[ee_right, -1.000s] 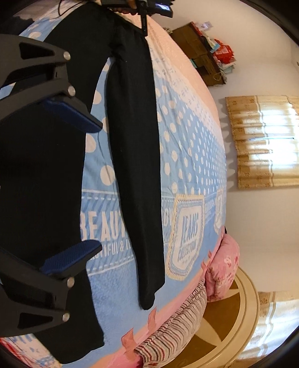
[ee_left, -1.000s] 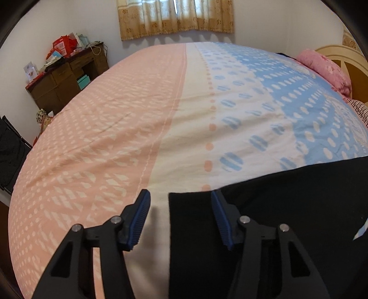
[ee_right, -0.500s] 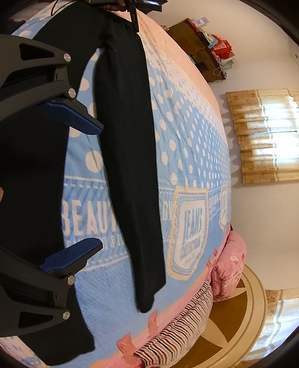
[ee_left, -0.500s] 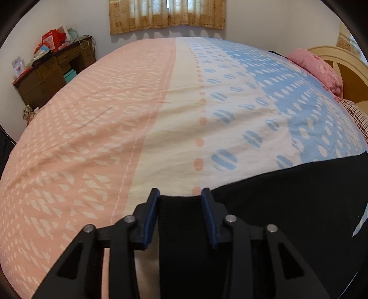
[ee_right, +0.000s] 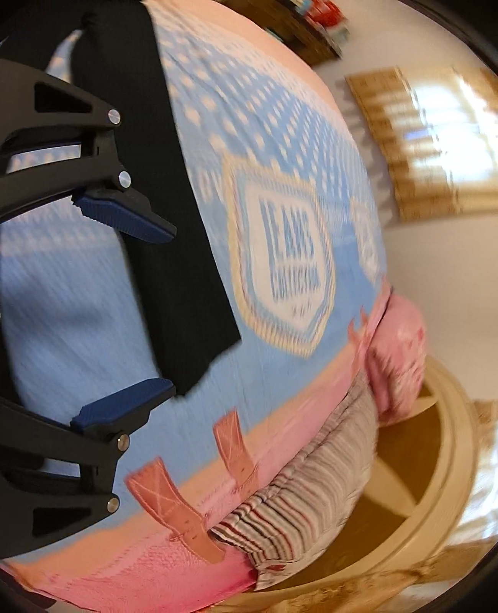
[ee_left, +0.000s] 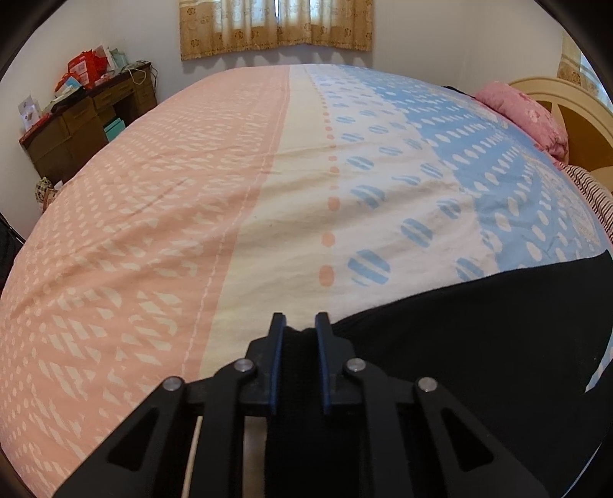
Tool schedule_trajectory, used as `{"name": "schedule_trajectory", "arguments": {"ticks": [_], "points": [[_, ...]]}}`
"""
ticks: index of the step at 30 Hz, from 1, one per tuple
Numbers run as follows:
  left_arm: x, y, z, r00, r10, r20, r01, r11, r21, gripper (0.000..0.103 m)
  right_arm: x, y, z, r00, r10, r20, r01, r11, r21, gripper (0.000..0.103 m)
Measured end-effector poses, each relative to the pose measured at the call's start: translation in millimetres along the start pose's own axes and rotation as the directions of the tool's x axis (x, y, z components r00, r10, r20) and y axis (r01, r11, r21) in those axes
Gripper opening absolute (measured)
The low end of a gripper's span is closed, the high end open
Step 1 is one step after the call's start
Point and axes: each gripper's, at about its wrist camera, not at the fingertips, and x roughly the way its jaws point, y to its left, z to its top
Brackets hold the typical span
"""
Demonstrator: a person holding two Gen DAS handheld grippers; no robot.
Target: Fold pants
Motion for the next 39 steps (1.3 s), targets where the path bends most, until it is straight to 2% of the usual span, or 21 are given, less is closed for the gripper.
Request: {"name": "schedule_trajectory", "arguments": {"ticks": [6,11,20,22,24,27,29,31,34,39], "points": [[2,-1,2,1.000,0.021,-0.012,-0.021,1.000,0.002,0.018,63,-42,32,0.994,0.062,-0.088,-0.052,0.993,0.107,0.075],[5,-6,3,0.999,0.049,-0.015,-0.049,0.999,0.020,0.019,117,-45,52,0.987,0.082,-0.135,-0.068,0.992,0.104,0.075],[10,-10,3,0.997,0.075,-0.024,-0.074,0.997,0.035,0.019,173,-30,60,0.964,0.092,-0.248,-0.086,0.996,0.034,0.073],[11,-12,3,0.996,0.088,-0.026,-0.087,0.995,0.043,0.019,173,-23,58,0.964,0.095,-0.247,-0.097,0.995,0.004,0.052],[12,-14,3,0.995,0.099,-0.029,-0.097,0.994,0.051,0.019,171,-18,57,0.964,0.100,-0.244,-0.110,0.994,-0.024,0.028],[13,-14,5,0.992,0.120,-0.037,-0.119,0.992,0.035,0.022,166,-15,55,0.961,0.128,-0.245,-0.140,0.990,-0.032,0.014],[14,-16,6,0.991,0.130,-0.042,-0.129,0.991,0.038,0.019,158,-13,54,0.966,0.128,-0.224,-0.142,0.989,-0.045,0.012],[12,-20,8,0.991,0.130,-0.034,-0.129,0.990,0.054,0.014,142,-10,55,0.973,0.147,-0.176,-0.160,0.985,-0.058,0.011],[3,-20,10,0.992,0.128,-0.009,-0.127,0.991,0.044,0.012,110,-7,54,0.982,0.164,-0.090,-0.174,0.978,-0.114,0.010],[-25,-15,8,0.993,0.091,0.078,-0.093,0.995,0.022,0.012,63,-22,48,0.977,0.210,0.035,-0.204,0.971,-0.125,0.010]]}}
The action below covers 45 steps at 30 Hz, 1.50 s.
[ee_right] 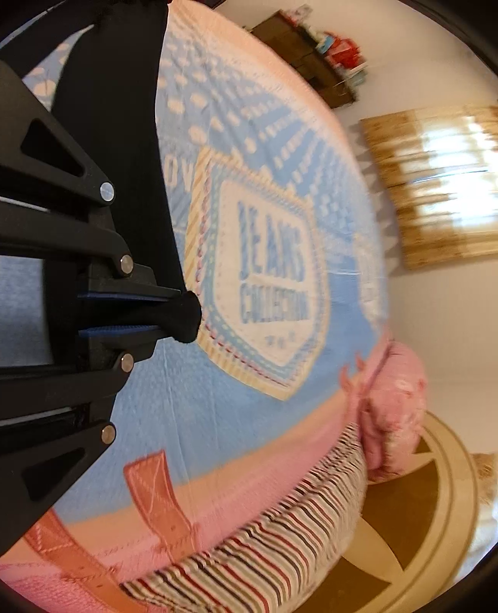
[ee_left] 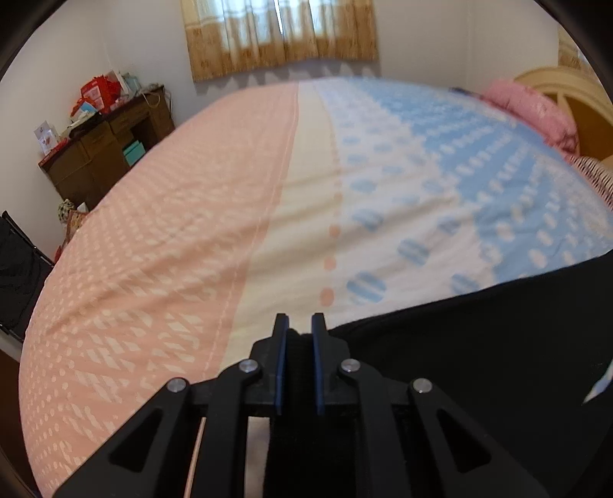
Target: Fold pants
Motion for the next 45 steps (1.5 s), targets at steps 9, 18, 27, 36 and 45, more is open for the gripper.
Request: {"name": "schedule_trajectory", "arguments": {"ticks": [9,18,27,36,45], "points": [[-52,17,-7,0.982,-0.135,0.135,0.146,0.987,-0.070,0.012,-78,-19,-47,0.981,0.032,0.193,-0.041,0.998,0.045,0.009],[-95,26,-47,0.941,-0.260,0.215,0.278,0.959,-0.059,0.012,-140,-39,-108,0.963,0.042,0.265,-0.061,0.996,0.065,0.009],[-110,35,-100,0.921,-0.321,0.220,0.337,0.941,-0.037,0.012,-172,-52,-166,0.968,0.042,0.249,-0.065,0.994,0.085,0.009],[-106,37,-133,0.918,-0.348,0.192,0.355,0.935,-0.003,0.012,-178,-89,-205,0.979,-0.058,0.194,0.015,0.976,0.216,0.006],[-111,39,-157,0.931,-0.315,0.183,0.311,0.949,0.047,0.018,-207,-34,-192,0.975,-0.106,0.197,0.076,0.985,0.155,0.039]]}}
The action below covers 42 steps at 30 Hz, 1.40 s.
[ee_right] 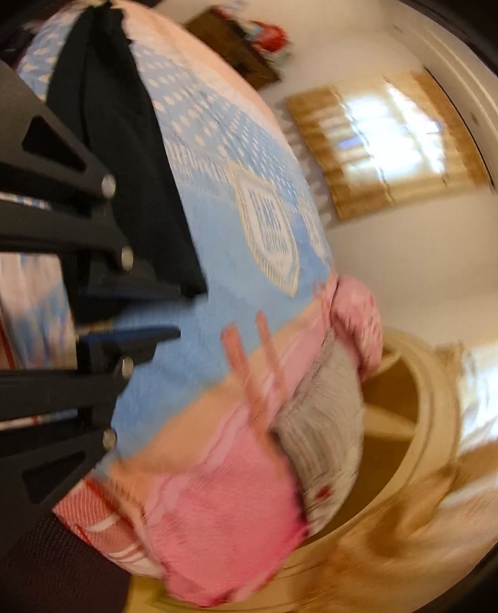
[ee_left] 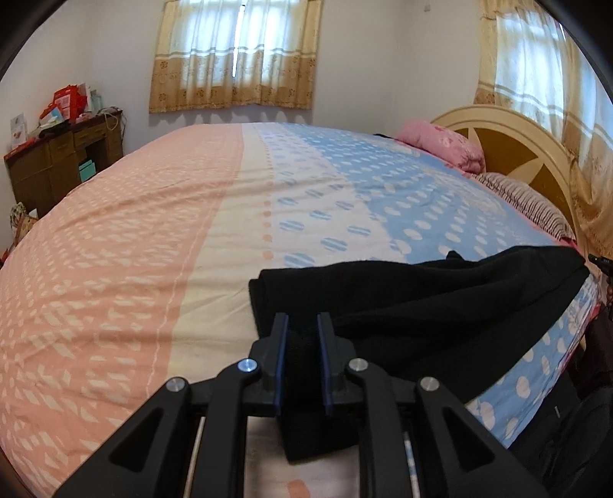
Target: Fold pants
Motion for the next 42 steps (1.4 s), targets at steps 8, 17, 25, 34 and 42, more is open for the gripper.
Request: {"name": "schedule_trajectory", "arguments": {"ticks": [8,17,25,34,42], "points": [[8,-8,9,1.000,0.029,0.002,-0.029,0.999,0.027,0.017,10,217,-24,0.947,0.233,-0.219,-0.311,0.828,-0.466,0.058],[3,-8,8,1.000,0.019,0.010,-0.020,0.999,0.025,0.015,38,363,-114,0.876,0.252,-0.412,-0.480,0.550,-0.684,0.057],[5,-3,7,1.000,-0.006,0.011,0.006,1.000,-0.007,0.015,61,379,-130,0.892,0.179,-0.416,-0.445,0.513,-0.734,0.026],[-5,-6,19,0.999,-0.037,0.025,0.038,0.999,-0.023,0.013,33,377,-103,0.865,0.266,-0.426,-0.499,0.547,-0.672,0.003],[-29,-11,19,0.996,-0.075,0.040,0.077,0.996,-0.040,0.013,11,356,-107,0.846,0.277,-0.455,-0.527,0.559,-0.640,0.003]]}}
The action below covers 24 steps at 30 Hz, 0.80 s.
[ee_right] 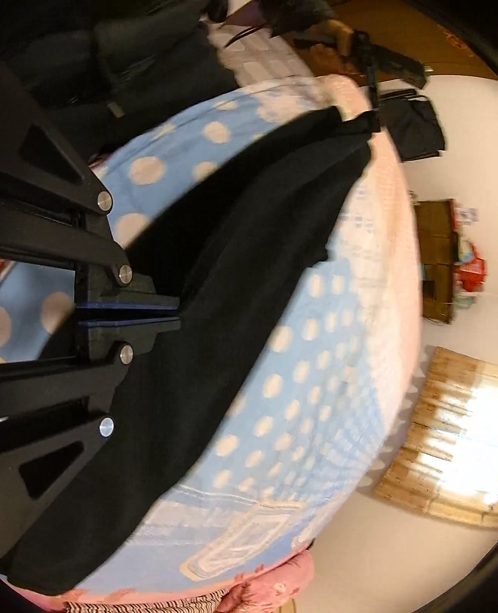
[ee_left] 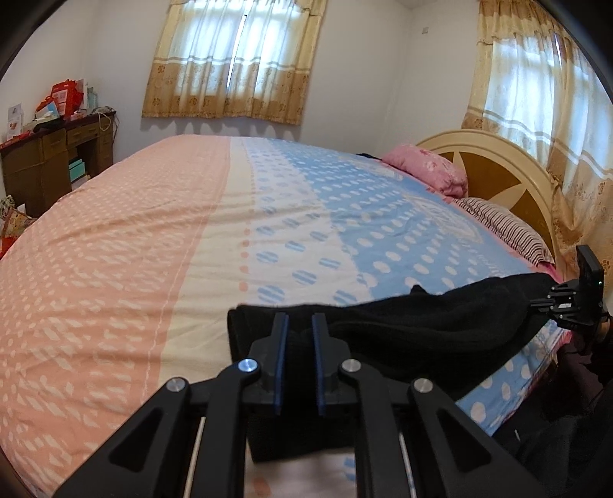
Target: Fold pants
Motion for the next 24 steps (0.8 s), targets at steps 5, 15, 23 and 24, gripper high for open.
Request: {"name": "schedule_trajectory", "arguments": {"ticks": [5,15,23,24], "points": [[15,4,-22,0.996,0.047,-0.071,-0.047,0.999,0.011,0.013,35,18,-25,0.996,-0.011,-0.094,0.005,0.998,-0.057,0.006],[-11,24,-38,0.994,0.083,-0.071,-0.082,0.997,0.004,0.027,5,11,-22,0.995,0.086,-0.052,-0.089,0.995,-0.051,0.015],[-27,57,-38,0.990,0.136,-0.032,-0.139,0.981,-0.136,0.024,-7,9,3,0.990,0.140,0.031,-0.138,0.989,-0.046,0.027],[-26,54,-36,0.990,0.139,-0.021,-0.141,0.981,-0.132,0.024,-5,9,8,0.990,0.135,0.037,-0.133,0.990,-0.044,0.027]]}}
